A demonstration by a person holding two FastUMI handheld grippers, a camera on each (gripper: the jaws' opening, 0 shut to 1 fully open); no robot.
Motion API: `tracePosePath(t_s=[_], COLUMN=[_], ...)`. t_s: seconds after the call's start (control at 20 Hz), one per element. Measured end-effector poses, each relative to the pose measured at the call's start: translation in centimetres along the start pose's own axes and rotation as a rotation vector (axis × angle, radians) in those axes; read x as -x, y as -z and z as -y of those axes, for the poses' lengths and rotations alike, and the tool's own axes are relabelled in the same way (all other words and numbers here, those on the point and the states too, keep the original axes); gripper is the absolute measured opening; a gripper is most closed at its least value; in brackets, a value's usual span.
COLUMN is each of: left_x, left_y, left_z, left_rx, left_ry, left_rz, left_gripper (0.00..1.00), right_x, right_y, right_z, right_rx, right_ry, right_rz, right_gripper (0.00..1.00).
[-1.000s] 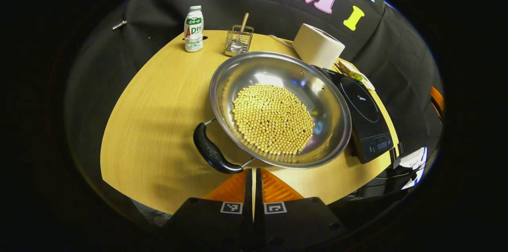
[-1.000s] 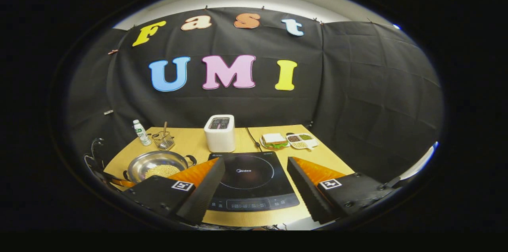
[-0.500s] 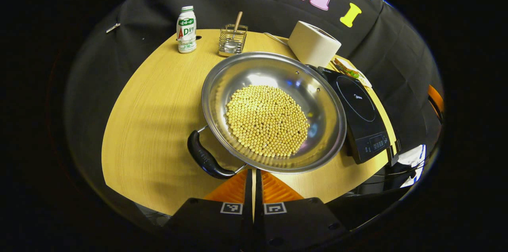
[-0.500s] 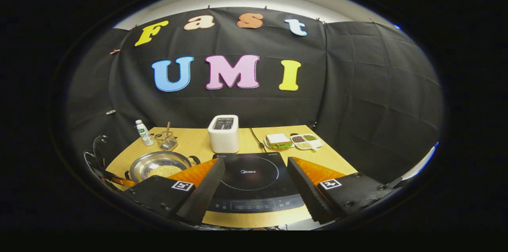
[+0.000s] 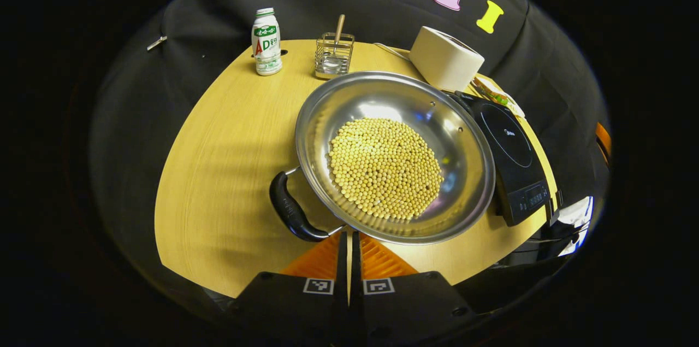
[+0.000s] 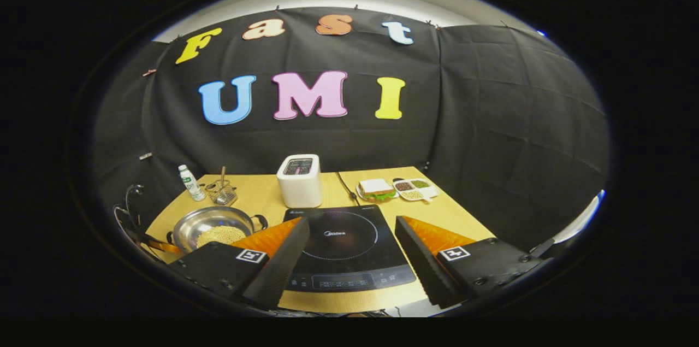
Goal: First push the handle of the pot to place it horizontally, then grasp the pot with both hands and set it on the induction cooktop.
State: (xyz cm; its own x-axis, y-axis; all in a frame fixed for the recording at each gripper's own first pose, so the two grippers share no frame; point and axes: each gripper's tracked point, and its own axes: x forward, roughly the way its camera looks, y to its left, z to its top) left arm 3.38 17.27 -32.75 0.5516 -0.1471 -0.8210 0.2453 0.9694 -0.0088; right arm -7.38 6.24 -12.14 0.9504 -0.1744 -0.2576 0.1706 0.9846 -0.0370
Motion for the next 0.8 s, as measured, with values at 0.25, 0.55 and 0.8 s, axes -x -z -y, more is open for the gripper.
tracePosePath(t_s=[0.25,0.55,0.8], left_x=[-0.3,-0.8,-1.4], left_y=[-1.2,-2.9,-3.9], left_z=[-2.1,-4.2,-5.7], left_rx=[0.019,0.083,0.091], left_ry=[-0.026,-0.038,-0.062], left_rz=[0.014,0.032,0.036], left_gripper=[0.05,0.05,0.05], right_x=[-0.4,-0.9,-1.1], right_y=[0.2,-0.1,0.1], right_z=[-0.6,-0.7,0.0], right_rx=[0.007,0.012,0.018], right_ry=[-0.015,-0.015,0.005], right_rz=[-0.018,-0.019,-0.028], right_gripper=[0.99,0.99,0.99])
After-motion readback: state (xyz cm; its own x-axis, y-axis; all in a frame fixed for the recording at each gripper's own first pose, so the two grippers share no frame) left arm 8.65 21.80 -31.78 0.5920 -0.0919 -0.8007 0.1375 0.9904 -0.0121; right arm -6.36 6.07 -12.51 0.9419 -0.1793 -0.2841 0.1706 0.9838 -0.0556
